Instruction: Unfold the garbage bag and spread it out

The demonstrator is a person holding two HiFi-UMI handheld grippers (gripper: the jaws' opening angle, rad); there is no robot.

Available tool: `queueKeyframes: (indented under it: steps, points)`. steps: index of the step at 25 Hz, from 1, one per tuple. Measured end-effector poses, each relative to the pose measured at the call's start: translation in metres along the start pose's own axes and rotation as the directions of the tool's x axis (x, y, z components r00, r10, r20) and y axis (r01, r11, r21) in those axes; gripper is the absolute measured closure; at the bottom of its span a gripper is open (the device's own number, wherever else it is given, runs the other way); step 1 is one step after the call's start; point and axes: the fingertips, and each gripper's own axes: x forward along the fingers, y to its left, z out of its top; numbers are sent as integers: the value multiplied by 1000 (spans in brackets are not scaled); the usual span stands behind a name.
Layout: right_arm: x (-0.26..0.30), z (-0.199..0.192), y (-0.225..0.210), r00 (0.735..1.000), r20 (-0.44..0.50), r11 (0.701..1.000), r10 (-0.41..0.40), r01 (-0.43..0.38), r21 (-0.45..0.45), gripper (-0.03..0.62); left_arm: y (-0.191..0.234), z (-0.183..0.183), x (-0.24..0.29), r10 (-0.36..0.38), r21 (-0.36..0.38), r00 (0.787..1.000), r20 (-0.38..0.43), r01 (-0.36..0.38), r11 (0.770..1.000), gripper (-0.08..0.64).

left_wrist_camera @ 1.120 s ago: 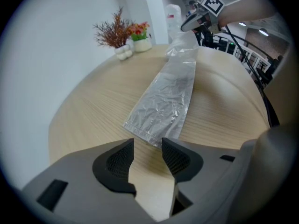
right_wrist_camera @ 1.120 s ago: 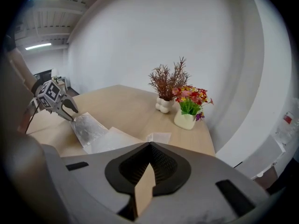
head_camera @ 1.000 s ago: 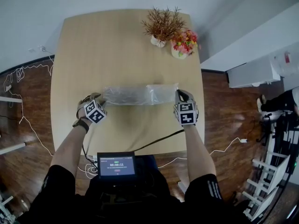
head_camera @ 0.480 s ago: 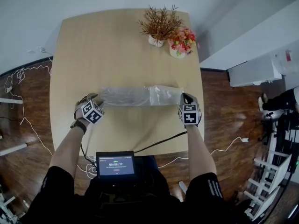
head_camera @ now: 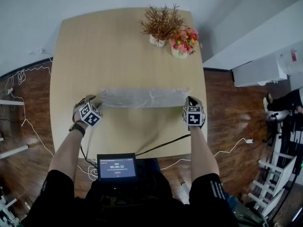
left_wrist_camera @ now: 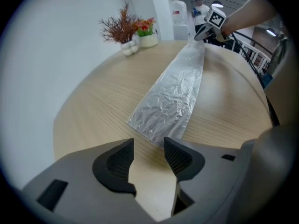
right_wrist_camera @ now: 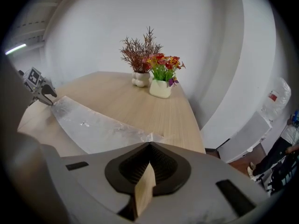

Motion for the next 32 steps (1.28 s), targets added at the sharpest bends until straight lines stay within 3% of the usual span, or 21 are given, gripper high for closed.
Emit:
queueKeyframes:
  steps: [14,20,32]
  points:
    - [9,-30,-4,997,-72,999,-1,3,33,565,0,0,0,13,3,1000,-4,-13,1000,350]
    - [17,-50,-13,995,-97,998,-10,17,62,528,0,0,0,16,6,1000,1,-16,1000,350]
    - [10,-46,-28,997,-68,991,-37,45,124,459,0,1,0,9,5,1000,7,-9,1000,351]
